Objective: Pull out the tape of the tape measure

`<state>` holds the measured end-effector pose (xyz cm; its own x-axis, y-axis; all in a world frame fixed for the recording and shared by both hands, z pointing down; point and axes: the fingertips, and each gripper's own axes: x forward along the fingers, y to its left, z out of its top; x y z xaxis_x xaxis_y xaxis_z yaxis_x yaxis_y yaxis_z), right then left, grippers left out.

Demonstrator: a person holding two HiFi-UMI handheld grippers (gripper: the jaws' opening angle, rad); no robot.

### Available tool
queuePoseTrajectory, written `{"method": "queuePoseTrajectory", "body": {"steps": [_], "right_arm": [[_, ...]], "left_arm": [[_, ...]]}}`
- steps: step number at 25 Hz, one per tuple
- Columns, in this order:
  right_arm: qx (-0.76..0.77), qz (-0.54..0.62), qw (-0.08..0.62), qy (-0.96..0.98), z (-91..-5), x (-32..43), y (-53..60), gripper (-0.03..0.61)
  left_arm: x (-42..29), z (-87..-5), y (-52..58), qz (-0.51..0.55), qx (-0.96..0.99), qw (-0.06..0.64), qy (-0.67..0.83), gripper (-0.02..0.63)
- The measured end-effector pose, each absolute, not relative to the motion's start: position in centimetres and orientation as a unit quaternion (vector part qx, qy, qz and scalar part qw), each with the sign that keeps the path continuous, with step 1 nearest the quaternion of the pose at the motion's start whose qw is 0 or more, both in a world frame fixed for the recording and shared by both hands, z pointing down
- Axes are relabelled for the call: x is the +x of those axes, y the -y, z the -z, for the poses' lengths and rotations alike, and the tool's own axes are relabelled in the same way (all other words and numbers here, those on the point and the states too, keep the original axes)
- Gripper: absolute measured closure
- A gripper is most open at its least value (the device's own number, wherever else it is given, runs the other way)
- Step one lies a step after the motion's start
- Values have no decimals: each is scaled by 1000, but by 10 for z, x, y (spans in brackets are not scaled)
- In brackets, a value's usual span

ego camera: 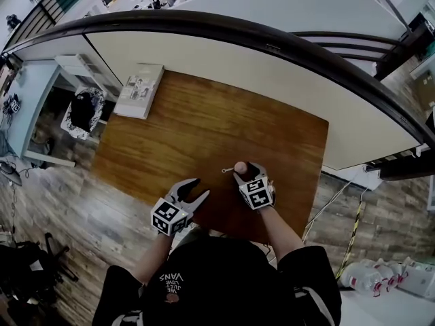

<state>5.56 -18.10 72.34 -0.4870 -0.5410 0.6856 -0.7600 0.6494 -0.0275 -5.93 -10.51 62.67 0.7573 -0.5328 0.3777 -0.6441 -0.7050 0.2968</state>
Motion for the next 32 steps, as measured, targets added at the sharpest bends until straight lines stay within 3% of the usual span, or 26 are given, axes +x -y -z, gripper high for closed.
{"method": "queuePoseTrajectory", "body": {"steps": [15,24,32], "right_arm": [[367,-140,356,848,-717,53,177,362],[387,-111,287,869,-651,41,177,362],[390,-68,240,887,-583,32,168,362]], "left_arm": [[-55,-628,110,-133,915,212,318,443],[-51,-625,119,-142,925,187,299,441],[-47,-603,137,-107,937,163,289,380]]}}
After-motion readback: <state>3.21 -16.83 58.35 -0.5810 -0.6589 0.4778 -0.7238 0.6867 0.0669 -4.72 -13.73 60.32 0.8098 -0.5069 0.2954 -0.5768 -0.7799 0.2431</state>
